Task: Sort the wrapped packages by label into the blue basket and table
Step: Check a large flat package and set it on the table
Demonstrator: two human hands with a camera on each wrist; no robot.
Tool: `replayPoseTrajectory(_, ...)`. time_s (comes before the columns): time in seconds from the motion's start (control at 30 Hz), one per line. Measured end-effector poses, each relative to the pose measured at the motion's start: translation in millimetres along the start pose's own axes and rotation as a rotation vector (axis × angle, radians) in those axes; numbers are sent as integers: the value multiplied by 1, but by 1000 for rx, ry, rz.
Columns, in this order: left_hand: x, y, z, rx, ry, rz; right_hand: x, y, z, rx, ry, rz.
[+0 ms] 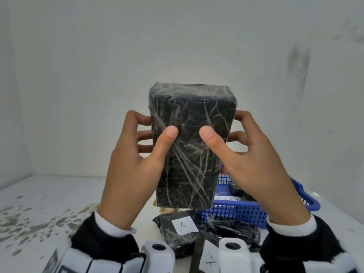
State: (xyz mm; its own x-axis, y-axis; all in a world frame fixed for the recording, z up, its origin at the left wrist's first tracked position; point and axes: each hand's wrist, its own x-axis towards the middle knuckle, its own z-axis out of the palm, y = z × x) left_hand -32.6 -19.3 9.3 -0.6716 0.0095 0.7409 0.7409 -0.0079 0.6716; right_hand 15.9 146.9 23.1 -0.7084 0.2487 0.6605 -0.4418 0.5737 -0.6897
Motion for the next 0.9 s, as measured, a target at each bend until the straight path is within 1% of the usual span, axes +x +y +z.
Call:
replayPoseTrajectory(0.27, 2, -2, -4, 23, 14, -26, 0, 0, 4, 9, -5, -3)
replayPoseTrajectory(0.43, 1, -1, -1, 59, -19, 41, -2, -6, 5, -77, 7, -20)
replayPoseTrajectory(0.57, 2, -4, -2, -4, -36, 68, -7, -10, 6, -130, 15, -71)
replayPoseTrajectory(0.77, 2, -8, 0, 34, -75, 54, -5, -10, 4, 104, -109, 19)
replayPoseTrajectory(0.9, -1, 3, 1, 34, -38, 67, -4, -13, -2, 201, -152, 45)
